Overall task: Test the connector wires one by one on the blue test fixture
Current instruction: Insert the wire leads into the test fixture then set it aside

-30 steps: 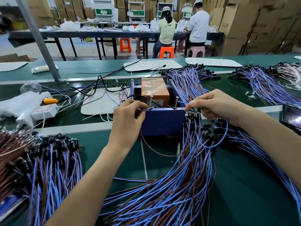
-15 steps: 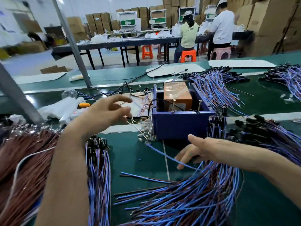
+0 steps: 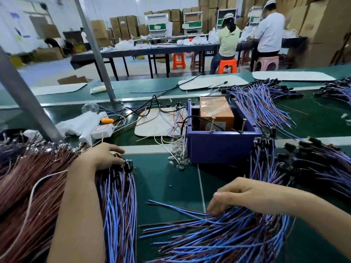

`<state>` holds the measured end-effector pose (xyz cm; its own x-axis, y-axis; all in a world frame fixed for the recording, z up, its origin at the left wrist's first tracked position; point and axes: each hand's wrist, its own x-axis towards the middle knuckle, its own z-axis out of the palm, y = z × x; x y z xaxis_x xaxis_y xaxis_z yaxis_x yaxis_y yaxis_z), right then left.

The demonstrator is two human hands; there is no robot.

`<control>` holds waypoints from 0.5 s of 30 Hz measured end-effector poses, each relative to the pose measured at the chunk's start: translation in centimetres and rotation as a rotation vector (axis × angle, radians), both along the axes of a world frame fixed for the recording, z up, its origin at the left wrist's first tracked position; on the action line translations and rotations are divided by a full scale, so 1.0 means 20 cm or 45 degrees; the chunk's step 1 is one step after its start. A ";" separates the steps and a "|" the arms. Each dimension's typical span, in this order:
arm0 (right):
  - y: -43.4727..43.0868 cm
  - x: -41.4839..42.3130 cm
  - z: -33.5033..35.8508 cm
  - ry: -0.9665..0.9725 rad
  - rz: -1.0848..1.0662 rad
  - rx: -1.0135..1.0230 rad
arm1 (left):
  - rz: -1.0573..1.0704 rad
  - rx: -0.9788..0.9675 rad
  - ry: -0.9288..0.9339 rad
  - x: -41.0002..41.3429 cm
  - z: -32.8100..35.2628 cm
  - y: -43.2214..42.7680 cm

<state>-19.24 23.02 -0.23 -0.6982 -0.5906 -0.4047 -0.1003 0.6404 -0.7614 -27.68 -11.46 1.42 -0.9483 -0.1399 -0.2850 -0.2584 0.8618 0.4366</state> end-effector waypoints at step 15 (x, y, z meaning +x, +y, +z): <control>-0.27 -0.05 0.10 -0.893 -0.485 -1.247 | -0.775 0.834 0.786 0.18 0.25 0.58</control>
<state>-20.17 17.57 1.83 -0.7026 -0.6609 -0.2639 0.5826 -0.3213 -0.7465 -24.16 0.18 6.34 -0.8125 0.4077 0.4166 0.5552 0.3234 0.7663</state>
